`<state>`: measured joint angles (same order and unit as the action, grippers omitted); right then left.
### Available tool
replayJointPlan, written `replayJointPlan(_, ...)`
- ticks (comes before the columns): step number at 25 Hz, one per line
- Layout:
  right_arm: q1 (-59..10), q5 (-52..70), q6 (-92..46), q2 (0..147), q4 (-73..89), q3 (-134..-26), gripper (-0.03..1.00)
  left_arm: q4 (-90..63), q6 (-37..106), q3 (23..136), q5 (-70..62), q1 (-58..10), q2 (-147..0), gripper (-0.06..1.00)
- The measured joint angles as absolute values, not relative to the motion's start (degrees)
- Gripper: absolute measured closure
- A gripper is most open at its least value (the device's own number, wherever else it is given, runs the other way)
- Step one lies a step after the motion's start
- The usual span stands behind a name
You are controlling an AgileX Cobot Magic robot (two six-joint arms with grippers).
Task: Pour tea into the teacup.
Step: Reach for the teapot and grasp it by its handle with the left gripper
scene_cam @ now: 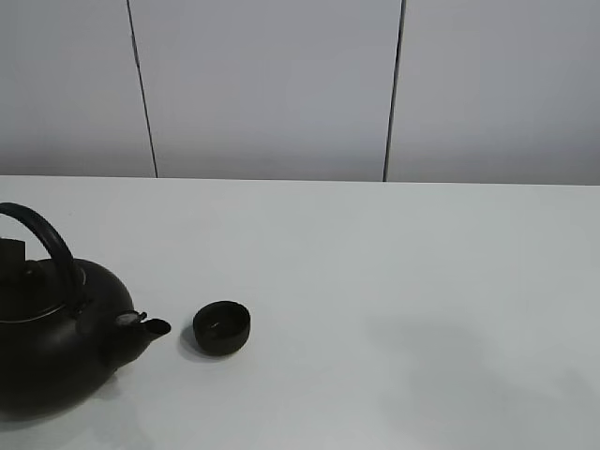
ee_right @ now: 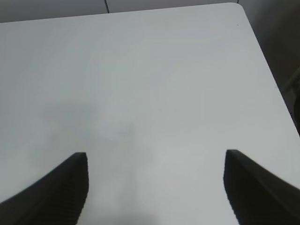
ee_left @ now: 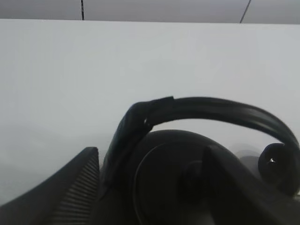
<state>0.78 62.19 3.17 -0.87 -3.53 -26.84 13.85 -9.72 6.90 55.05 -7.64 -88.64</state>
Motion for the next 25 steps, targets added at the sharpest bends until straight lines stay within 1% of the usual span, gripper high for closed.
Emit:
replayJointPlan(5, 0.8, 62.2, 3.2, -0.9, -3.5, -26.8, 0.42, 13.1, -9.0, 7.2, 64.3, -7.6, -95.3, 0.49)
replayJointPlan(11, 0.8, 62.2, 3.2, -0.9, -3.5, -26.8, 0.42, 12.6, -9.0, 7.6, 68.6, -7.6, -98.9, 0.49)
replayJointPlan(13, 0.8, 62.1, 3.2, -0.9, -3.5, -26.8, 0.42, 12.1, -9.0, 7.6, 68.8, -7.6, -99.1, 0.54)
replayJointPlan(18, 0.8, 62.1, 3.2, -0.9, -3.5, -26.8, 0.42, 10.1, -8.6, 7.6, 68.1, -7.4, -99.2, 0.72)
replayJointPlan(20, 0.8, 62.1, 3.2, -0.9, -3.5, -26.8, 0.42, 10.2, -8.0, 7.6, 68.1, -7.4, -99.2, 0.74)
replayJointPlan(25, 0.8, 62.1, 3.2, -0.9, -3.5, -26.8, 0.42, 11.3, -7.8, 7.6, 68.1, -7.4, -99.2, 0.74)
